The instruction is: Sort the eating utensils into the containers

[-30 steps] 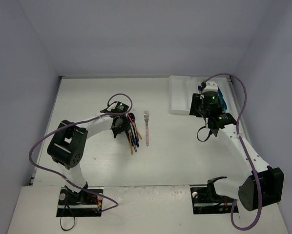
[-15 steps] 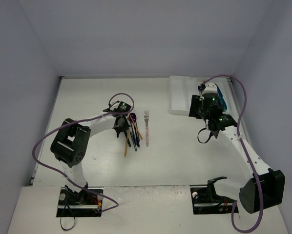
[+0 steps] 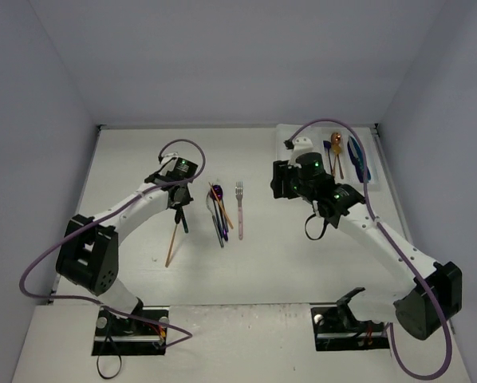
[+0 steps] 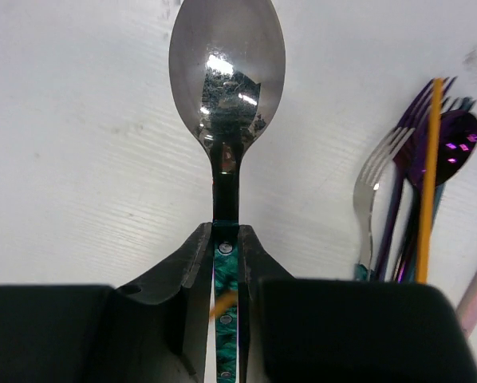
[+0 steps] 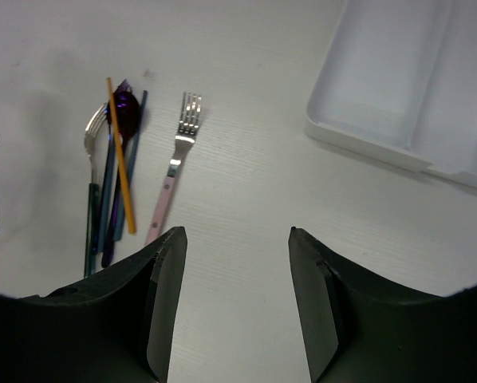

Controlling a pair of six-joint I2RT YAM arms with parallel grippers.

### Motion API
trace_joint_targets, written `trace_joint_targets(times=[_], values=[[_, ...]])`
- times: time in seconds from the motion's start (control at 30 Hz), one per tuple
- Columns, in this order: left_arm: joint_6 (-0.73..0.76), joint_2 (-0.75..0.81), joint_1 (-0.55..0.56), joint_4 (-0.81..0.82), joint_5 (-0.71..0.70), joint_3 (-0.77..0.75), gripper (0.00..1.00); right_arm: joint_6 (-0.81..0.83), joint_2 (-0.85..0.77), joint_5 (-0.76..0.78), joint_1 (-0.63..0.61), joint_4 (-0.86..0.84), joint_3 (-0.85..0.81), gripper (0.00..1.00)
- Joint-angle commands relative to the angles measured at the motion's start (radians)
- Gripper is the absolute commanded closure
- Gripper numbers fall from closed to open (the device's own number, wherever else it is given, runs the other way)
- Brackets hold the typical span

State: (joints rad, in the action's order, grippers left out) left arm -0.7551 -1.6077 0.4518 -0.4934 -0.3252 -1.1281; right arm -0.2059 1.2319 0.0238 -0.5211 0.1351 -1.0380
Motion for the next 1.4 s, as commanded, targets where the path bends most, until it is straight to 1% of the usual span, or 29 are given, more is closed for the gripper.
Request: trace_joint_targets(times=[0.0, 0.2, 0.3, 0.43, 0.5, 0.7, 0.77, 0.83, 0.97, 1.07, 1.13, 1.2, 1.23, 1.3, 1.33, 1.37], values=[[0.116, 0.067, 0.042, 0.001, -0.116, -0.089, 1.0, -0.01, 0.045, 0.004, -0.063, -0.046, -0.072, 0.48], [0.125, 0.048, 0.05, 0.118, -0.035, -0.079, 1.0, -0.017, 0.084, -0.004, -0.11, -0.058, -0.107, 0.48], [0.103, 0.057, 0.05, 0.158, 0.038, -0.116, 1.0, -0.037, 0.1, -0.071, -0.137, -0.081, -0.118, 0.48], [0.015, 0.135, 0.048, 0.247, 0.185, -0.117, 1.0, -0.088, 0.107, -0.177, -0.179, -0.158, -0.113, 0.47], [-0.025, 0.172, 0.048, 0.31, 0.25, -0.105, 1.0, -0.113, 0.114, -0.211, -0.199, -0.201, -0.106, 0.44], [-0.154, 0.278, 0.048, 0.461, 0.418, -0.03, 1.0, -0.135, 0.16, -0.219, -0.257, -0.232, -0.13, 0.41], [-0.179, 0.297, 0.05, 0.476, 0.447, -0.01, 1.0, -0.136, 0.178, -0.218, -0.263, -0.238, -0.137, 0.4], [-0.21, 0.316, 0.05, 0.538, 0.478, 0.012, 1.0, -0.136, 0.203, -0.217, -0.269, -0.244, -0.151, 0.4], [-0.221, 0.334, 0.059, 0.546, 0.499, 0.028, 1.0, -0.134, 0.232, -0.207, -0.272, -0.26, -0.171, 0.41], [-0.222, 0.35, 0.062, 0.556, 0.505, 0.051, 1.0, -0.129, 0.248, -0.208, -0.272, -0.265, -0.191, 0.43], [-0.228, 0.354, 0.063, 0.566, 0.516, 0.061, 1.0, -0.128, 0.258, -0.212, -0.272, -0.267, -0.2, 0.47], [-0.225, 0.354, 0.068, 0.567, 0.52, 0.063, 1.0, -0.126, 0.265, -0.21, -0.272, -0.269, -0.205, 0.57], [-0.222, 0.354, 0.071, 0.567, 0.522, 0.064, 1.0, -0.125, 0.267, -0.206, -0.272, -0.27, -0.206, 0.64], [-0.213, 0.356, 0.076, 0.563, 0.52, 0.068, 1.0, -0.124, 0.266, -0.193, -0.272, -0.27, -0.205, 0.85], [-0.209, 0.358, 0.077, 0.561, 0.516, 0.07, 1.0, -0.121, 0.265, -0.185, -0.271, -0.27, -0.203, 0.94], [-0.206, 0.36, 0.077, 0.559, 0.514, 0.072, 1.0, -0.119, 0.266, -0.177, -0.27, -0.27, -0.201, 0.99]])
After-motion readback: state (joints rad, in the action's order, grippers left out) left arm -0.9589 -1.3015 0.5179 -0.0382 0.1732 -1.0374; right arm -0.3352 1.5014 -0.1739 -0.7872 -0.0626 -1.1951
